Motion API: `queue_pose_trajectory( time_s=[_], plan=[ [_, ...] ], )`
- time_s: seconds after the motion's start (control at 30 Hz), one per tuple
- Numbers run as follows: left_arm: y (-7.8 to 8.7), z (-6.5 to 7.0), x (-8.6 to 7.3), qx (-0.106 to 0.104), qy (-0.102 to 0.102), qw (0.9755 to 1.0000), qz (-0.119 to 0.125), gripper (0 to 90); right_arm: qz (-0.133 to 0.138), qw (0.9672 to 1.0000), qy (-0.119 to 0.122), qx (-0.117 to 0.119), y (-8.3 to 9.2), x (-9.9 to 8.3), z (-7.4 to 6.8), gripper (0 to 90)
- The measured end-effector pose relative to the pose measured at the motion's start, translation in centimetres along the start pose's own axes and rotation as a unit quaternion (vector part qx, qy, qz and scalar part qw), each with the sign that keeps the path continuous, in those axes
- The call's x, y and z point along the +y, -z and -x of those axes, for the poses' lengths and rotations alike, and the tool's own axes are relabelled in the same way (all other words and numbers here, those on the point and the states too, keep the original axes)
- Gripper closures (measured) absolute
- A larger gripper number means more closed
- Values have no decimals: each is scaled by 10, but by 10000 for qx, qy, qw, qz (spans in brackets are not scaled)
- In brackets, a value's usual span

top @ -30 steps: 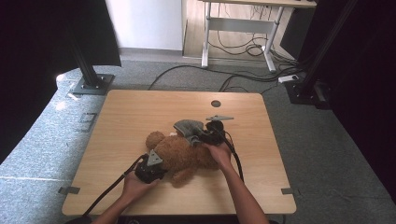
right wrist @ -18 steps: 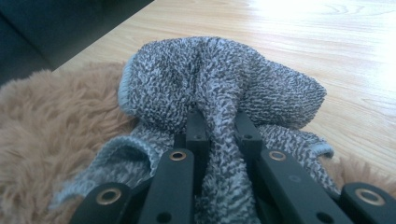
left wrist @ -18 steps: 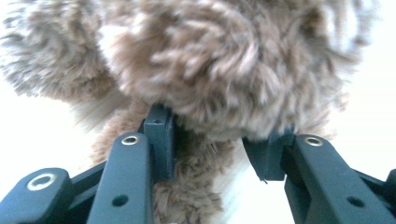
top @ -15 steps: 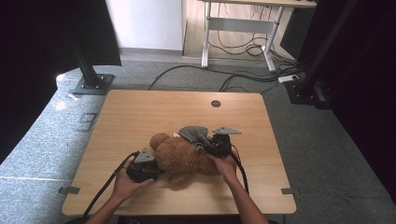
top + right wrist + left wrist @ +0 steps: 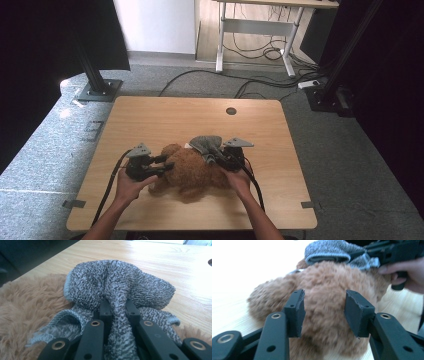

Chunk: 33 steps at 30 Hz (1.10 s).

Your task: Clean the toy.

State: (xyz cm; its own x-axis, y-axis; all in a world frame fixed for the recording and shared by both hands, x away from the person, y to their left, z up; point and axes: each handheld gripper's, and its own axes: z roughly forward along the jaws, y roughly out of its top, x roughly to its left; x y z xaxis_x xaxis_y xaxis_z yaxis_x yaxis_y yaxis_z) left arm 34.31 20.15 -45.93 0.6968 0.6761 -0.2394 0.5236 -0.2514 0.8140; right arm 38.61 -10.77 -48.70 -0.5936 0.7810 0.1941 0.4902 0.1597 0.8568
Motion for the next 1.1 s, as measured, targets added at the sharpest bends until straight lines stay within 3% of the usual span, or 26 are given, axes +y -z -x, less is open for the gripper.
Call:
queue_pose_trajectory(
  time_s=[0.1,0.2,0.5,0.87,1.1],
  plan=[
    [-13,-2,5,-154,221,9996,-38,460,-1,10000,49,-34,0,0,-1,808],
    [-17,-2,4,-206,238,9995,-99,458,-7,9999,89,-56,0,0,-2,808],
    [-26,9,-4,15,-63,9991,-411,478,60,9999,141,-21,3,-3,-7,808],
    [-26,19,-17,168,-254,9984,-486,505,194,9994,-39,270,13,-5,-8,797],
    [-25,23,-28,167,-228,9987,-421,520,193,9991,192,331,13,17,-23,794]
  ],
)
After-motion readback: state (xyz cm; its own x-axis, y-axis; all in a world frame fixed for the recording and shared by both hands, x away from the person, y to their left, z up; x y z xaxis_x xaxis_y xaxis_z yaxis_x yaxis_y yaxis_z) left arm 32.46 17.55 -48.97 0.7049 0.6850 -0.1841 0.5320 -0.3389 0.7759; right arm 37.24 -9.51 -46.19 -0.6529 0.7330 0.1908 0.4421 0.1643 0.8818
